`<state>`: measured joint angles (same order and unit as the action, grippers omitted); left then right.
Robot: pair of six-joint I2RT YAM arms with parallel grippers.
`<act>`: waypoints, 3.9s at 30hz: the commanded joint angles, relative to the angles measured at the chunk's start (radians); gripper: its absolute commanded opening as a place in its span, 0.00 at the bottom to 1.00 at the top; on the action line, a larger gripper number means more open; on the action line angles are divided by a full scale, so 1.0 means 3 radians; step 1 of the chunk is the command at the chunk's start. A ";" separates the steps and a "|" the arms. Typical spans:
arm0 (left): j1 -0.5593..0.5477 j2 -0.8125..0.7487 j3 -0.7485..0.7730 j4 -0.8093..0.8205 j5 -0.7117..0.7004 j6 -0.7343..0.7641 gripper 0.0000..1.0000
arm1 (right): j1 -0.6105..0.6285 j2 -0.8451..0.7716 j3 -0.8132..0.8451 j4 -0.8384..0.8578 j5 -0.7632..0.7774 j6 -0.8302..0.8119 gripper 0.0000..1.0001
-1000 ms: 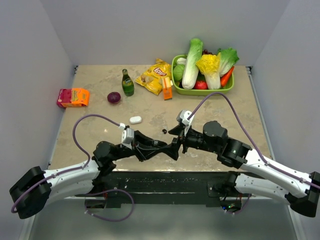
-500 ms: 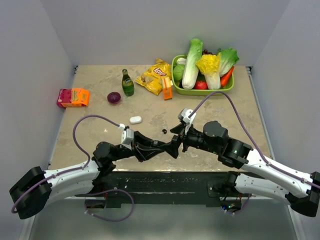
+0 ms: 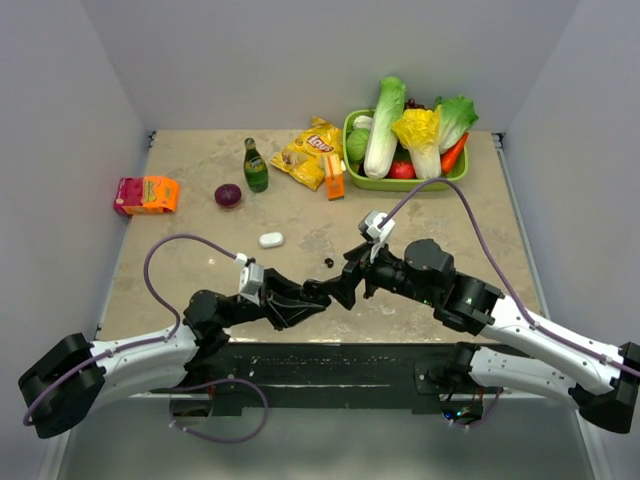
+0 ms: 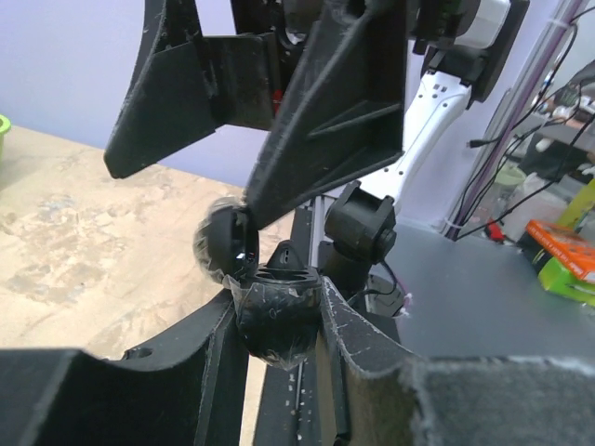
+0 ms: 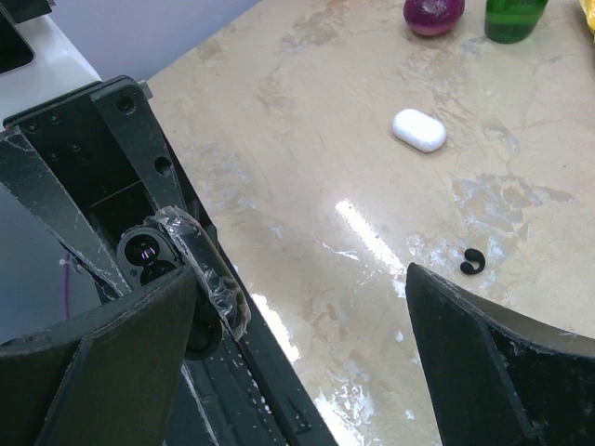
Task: Insert the wireless bluetooth earbuds into the charging case
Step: Open the charging case, then pick up the earbud from the center of the board.
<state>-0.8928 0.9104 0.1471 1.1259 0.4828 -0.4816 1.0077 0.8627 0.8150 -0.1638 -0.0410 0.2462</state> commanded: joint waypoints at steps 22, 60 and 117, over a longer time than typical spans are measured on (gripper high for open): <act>-0.0061 0.0156 -0.0255 0.0650 -0.0249 -0.0343 0.00 | -0.0061 0.0044 0.0162 0.0091 0.0310 0.0145 0.98; -0.0056 -0.0851 -0.0725 0.0077 -0.0515 -0.0174 0.00 | -0.0940 0.2744 -0.0099 0.1512 -0.0114 0.0652 0.06; -0.0056 -0.0934 -0.0761 -0.0062 -0.0551 -0.0164 0.00 | -0.0772 0.3245 0.0653 0.0561 0.1553 0.0626 0.62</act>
<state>-0.9058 0.6098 0.0505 1.0676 0.3225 -0.5541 0.7723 1.8679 1.0428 0.0250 0.3775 0.4511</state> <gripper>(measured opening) 0.344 0.622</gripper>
